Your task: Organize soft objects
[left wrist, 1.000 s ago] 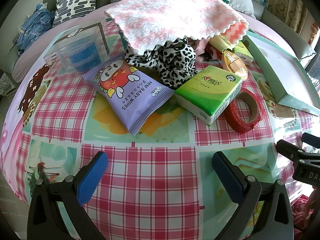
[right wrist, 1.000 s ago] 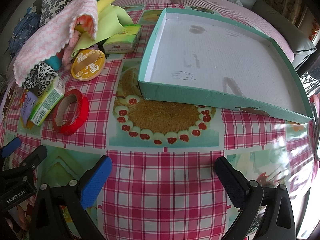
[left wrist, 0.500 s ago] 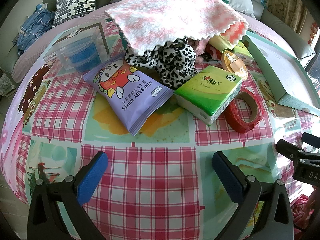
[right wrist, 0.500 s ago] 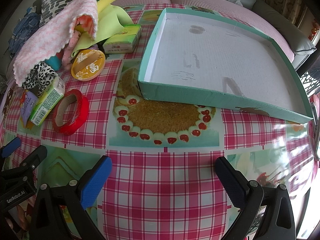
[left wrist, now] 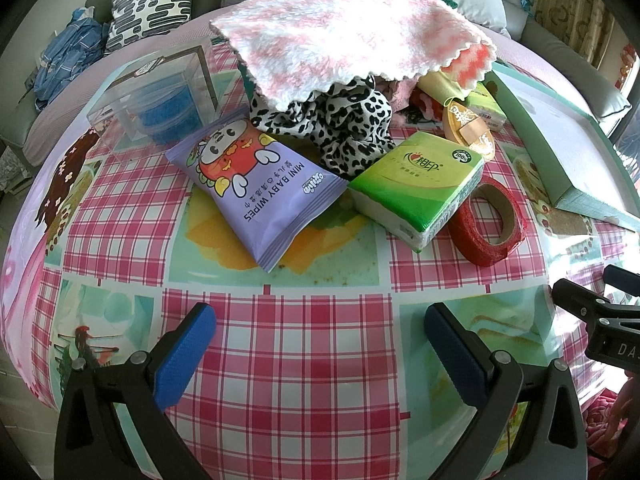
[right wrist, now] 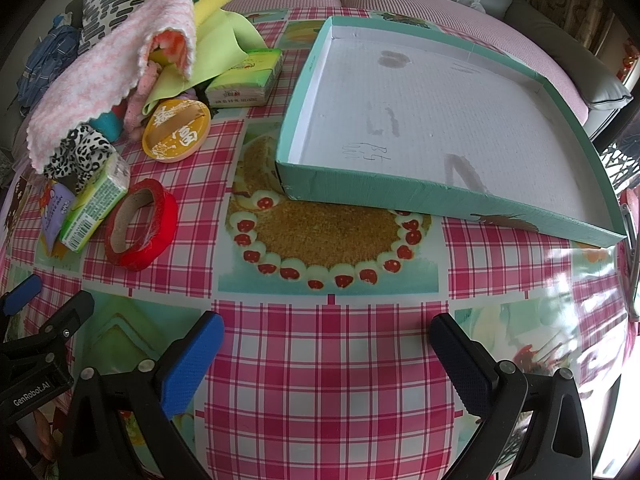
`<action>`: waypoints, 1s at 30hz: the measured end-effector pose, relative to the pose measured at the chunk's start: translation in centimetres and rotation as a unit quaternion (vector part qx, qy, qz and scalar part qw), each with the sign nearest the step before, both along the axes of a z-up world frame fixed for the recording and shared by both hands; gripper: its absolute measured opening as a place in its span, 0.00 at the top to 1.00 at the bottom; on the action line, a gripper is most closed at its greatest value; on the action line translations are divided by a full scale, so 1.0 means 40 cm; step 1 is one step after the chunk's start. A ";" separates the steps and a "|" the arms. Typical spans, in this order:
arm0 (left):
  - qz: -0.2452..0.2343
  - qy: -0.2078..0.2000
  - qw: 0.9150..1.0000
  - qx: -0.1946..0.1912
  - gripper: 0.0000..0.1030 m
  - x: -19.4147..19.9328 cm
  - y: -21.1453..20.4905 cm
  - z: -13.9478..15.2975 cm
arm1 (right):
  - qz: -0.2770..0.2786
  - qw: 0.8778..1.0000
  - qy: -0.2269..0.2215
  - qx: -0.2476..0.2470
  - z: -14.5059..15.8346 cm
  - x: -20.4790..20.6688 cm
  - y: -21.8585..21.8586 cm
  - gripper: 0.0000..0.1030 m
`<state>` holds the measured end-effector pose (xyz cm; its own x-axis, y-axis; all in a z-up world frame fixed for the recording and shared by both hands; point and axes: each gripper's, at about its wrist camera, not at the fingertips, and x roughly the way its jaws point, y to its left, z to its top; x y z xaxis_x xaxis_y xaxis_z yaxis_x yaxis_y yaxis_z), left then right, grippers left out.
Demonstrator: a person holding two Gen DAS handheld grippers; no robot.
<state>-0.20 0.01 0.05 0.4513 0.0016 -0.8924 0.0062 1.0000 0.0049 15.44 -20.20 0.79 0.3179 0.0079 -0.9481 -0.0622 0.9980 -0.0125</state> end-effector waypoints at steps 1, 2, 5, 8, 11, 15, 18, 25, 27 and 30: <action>0.000 0.000 1.000 0.000 0.00 0.000 0.000 0.000 | 0.000 1.000 0.000 0.000 0.000 0.000 0.000 0.00; 0.000 0.000 1.000 0.000 0.00 0.000 0.000 0.000 | 0.000 1.000 0.000 0.000 0.000 0.000 0.000 0.00; 0.000 0.000 1.000 0.000 0.00 0.001 -0.006 -0.007 | 0.000 1.000 0.000 0.000 0.000 0.000 0.000 0.00; 0.001 0.003 1.000 0.000 0.00 0.000 -0.003 -0.004 | 0.000 1.000 0.000 0.000 0.000 0.000 0.000 0.00; 0.013 0.008 1.000 -0.025 0.00 -0.001 0.025 0.022 | 0.000 1.000 -0.005 0.011 0.009 -0.001 -0.005 0.00; 0.035 0.001 0.997 -0.069 0.00 0.010 0.092 0.051 | 0.009 0.998 -0.050 0.046 0.079 -0.008 -0.009 0.00; 0.046 -0.007 0.996 -0.080 0.00 0.031 0.128 0.080 | 0.044 0.995 -0.073 0.055 0.124 -0.001 0.024 0.00; 0.060 0.008 0.996 -0.070 0.00 0.099 0.174 0.076 | 0.105 0.991 -0.070 0.051 0.115 0.016 0.125 0.00; 0.064 0.019 0.994 -0.085 0.00 0.130 0.177 0.054 | 0.120 0.990 -0.064 0.041 0.100 0.026 0.150 0.00; 0.061 0.023 0.993 -0.098 0.01 0.167 0.178 0.039 | 0.130 0.989 -0.057 0.037 0.083 0.036 0.176 0.00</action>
<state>6.50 7.13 1.60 0.4181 -0.1222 -0.9001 -0.1196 0.9749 -0.1879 16.88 -13.16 4.10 0.4013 0.1719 -0.8997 -0.3199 0.9467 0.0382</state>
